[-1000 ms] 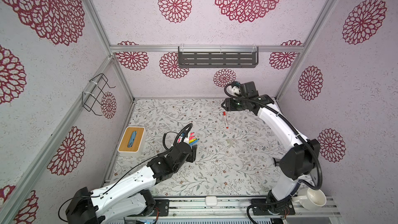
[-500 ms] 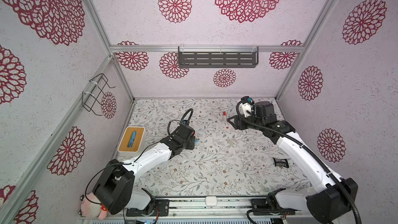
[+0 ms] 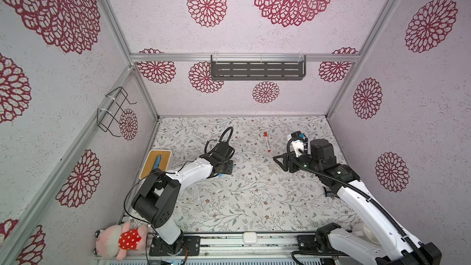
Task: Insert the pens into the pen caps
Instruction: 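Move the left gripper over the blue marker while the right gripper withdraws, then grasp the blue marker with the left gripper and lift it upright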
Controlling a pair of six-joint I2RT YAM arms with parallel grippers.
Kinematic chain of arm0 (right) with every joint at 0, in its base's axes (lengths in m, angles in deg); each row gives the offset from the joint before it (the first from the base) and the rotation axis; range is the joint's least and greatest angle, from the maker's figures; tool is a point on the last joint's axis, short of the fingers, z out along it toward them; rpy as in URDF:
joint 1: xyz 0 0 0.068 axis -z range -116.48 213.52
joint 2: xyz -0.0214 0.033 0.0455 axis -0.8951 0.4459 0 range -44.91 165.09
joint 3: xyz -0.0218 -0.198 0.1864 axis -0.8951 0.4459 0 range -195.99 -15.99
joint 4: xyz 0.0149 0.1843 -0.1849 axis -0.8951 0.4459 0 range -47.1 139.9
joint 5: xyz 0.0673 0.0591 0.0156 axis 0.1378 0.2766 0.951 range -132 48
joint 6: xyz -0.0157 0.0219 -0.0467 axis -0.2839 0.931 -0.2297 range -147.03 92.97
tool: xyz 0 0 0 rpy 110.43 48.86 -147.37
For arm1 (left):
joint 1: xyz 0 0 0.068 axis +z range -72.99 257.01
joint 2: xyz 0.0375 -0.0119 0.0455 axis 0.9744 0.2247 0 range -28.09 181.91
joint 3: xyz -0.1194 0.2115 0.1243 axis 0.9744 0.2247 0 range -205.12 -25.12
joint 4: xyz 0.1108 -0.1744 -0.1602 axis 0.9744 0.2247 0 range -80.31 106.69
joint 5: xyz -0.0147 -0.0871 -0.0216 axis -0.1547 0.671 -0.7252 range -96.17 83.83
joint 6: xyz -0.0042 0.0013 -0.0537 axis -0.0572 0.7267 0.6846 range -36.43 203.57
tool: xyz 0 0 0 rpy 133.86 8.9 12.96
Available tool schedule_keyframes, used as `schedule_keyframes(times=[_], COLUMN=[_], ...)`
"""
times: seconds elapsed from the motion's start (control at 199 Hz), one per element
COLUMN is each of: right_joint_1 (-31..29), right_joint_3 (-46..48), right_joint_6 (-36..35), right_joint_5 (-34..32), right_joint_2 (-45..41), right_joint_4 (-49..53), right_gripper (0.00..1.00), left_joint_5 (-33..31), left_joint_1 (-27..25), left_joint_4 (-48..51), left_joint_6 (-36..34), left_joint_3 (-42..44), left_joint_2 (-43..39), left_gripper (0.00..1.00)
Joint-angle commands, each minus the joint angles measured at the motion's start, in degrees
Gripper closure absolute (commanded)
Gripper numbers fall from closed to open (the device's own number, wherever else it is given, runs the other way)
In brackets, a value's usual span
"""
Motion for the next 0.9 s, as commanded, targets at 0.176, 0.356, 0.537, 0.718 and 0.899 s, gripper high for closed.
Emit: schedule_keyframes(times=[0.176,0.356,0.537,0.718,0.899], right_joint_1=[0.3,0.2,0.3,0.3,0.3], right_joint_3=[2.8,3.8,4.5,5.4,5.5], right_joint_6=[1.7,2.8,3.6,4.3,4.7], right_joint_5=[-0.3,-0.1,0.2,-0.3,-0.6], right_joint_2=[-3.1,-3.1,-3.7,-5.2,-6.1], right_joint_4=[-1.8,-2.6,-3.3,-3.4,-3.2], right_gripper=[0.37,0.37,0.37,0.37,0.37], left_joint_5=[2.7,3.1,2.6,2.9,5.6], left_joint_1=[0.8,1.1,1.2,1.4,1.0], left_joint_4=[1.7,1.7,1.7,2.6,3.2], left_joint_6=[-1.6,-1.8,-2.4,-2.8,-1.5], left_joint_3=[-1.5,-1.5,-1.5,-1.7,-1.3], left_joint_2=[3.1,4.8,5.8,6.5,7.1], left_gripper=[0.49,0.5,0.51,0.52,0.54])
